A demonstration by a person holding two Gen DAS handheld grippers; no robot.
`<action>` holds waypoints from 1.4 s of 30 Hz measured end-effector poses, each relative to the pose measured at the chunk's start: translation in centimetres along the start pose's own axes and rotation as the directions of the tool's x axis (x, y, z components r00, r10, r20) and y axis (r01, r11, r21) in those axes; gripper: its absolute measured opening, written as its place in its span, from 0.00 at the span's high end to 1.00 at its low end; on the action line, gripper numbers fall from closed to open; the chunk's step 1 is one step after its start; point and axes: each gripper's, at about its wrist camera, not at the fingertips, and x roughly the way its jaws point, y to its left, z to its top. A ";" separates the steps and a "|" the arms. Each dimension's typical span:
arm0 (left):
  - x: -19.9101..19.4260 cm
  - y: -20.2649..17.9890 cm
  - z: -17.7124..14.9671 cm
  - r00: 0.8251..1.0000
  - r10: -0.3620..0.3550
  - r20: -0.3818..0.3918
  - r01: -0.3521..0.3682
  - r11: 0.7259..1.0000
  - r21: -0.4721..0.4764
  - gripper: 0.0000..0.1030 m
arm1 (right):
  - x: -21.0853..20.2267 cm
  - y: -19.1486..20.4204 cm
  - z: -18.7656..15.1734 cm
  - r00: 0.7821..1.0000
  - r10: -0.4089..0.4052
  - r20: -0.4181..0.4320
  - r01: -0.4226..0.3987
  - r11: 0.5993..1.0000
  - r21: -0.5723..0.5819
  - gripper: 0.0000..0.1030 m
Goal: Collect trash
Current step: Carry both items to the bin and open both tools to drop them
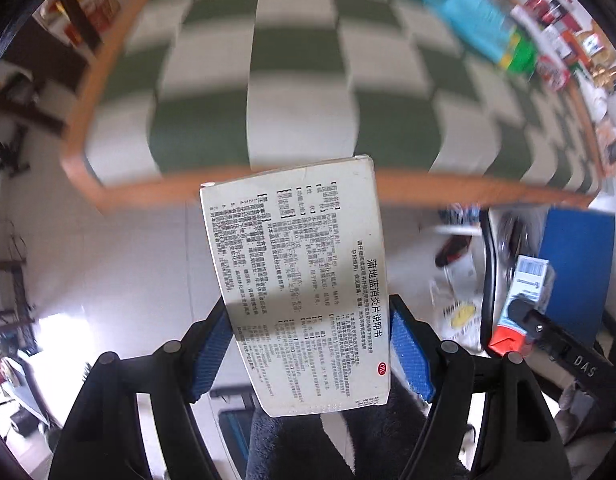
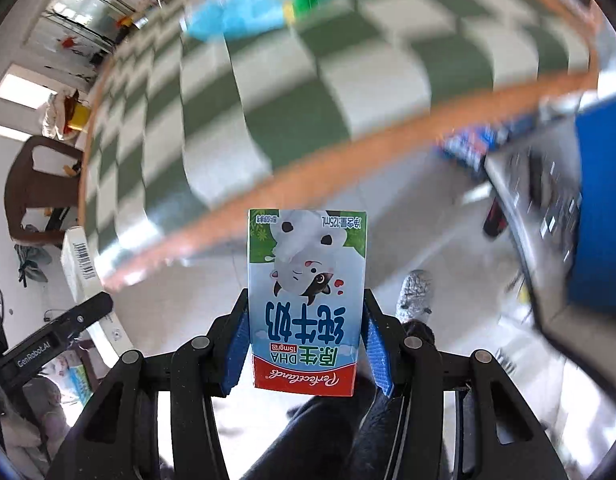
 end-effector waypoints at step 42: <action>21.7 8.0 -7.0 0.983 0.162 -0.083 -0.163 0.987 -0.007 0.00 | 35.6 -2.3 -7.7 0.944 -0.280 -0.171 0.232 0.939 -0.255 0.00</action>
